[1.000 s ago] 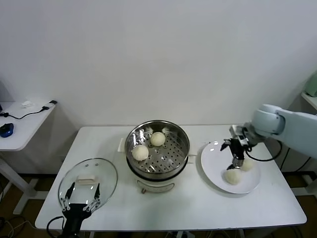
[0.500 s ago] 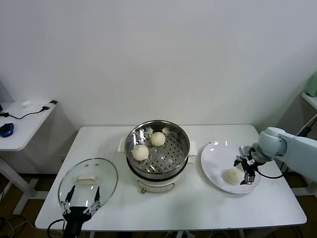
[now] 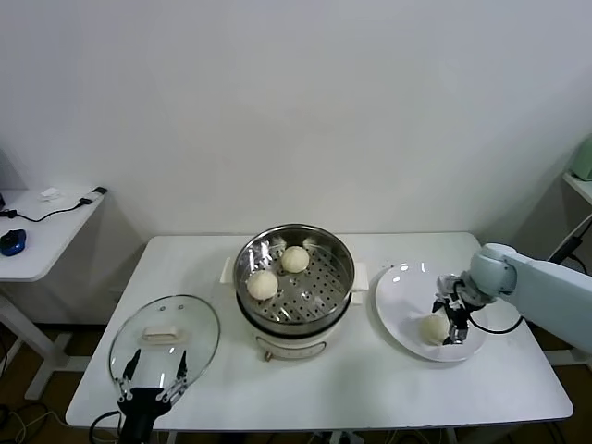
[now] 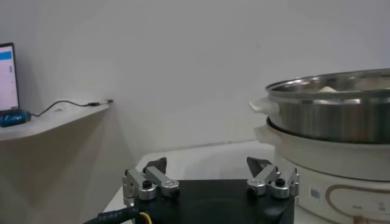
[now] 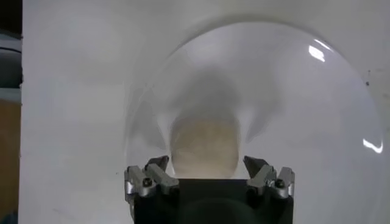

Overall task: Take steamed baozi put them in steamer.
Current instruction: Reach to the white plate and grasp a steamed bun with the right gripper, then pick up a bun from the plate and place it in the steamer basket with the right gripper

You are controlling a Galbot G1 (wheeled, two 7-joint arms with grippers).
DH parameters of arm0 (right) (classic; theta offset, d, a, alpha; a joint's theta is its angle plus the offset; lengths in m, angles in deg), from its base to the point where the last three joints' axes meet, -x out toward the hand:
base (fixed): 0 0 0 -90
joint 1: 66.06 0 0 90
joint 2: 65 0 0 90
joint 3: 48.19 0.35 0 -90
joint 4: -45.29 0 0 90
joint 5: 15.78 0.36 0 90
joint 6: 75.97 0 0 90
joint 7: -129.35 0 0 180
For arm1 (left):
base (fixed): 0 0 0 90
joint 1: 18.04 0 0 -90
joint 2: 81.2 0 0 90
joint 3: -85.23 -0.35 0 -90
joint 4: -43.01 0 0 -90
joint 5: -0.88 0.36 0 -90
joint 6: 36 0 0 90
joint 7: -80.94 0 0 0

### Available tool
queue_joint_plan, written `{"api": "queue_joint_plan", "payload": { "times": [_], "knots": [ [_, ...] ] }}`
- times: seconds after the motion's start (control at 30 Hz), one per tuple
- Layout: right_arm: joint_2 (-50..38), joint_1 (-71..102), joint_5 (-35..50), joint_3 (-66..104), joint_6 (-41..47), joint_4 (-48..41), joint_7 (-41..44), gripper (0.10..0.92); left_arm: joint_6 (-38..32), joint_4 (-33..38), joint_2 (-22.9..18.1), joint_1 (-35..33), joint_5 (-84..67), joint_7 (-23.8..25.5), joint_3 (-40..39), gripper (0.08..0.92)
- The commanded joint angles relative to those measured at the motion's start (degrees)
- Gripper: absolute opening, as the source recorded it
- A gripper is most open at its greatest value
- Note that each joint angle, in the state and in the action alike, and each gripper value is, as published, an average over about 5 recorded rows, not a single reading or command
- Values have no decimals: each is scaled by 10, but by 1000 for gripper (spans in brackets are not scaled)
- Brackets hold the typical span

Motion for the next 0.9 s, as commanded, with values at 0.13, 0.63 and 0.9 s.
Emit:
{"api": "queue_joint_plan", "payload": {
  "times": [0.13, 0.63, 0.9],
  "knots": [
    [19, 15, -8, 12, -2, -23, 5, 819, -1, -2, 0, 0, 0, 0, 0, 823],
    [20, 0, -5, 1, -2, -23, 21, 612, -2, 0, -3, -2, 0, -1, 0, 823],
    [9, -29, 10, -16, -9, -7, 24, 581, -4, 0, -3, -3, -1, -1, 0, 823]
  ]
}}
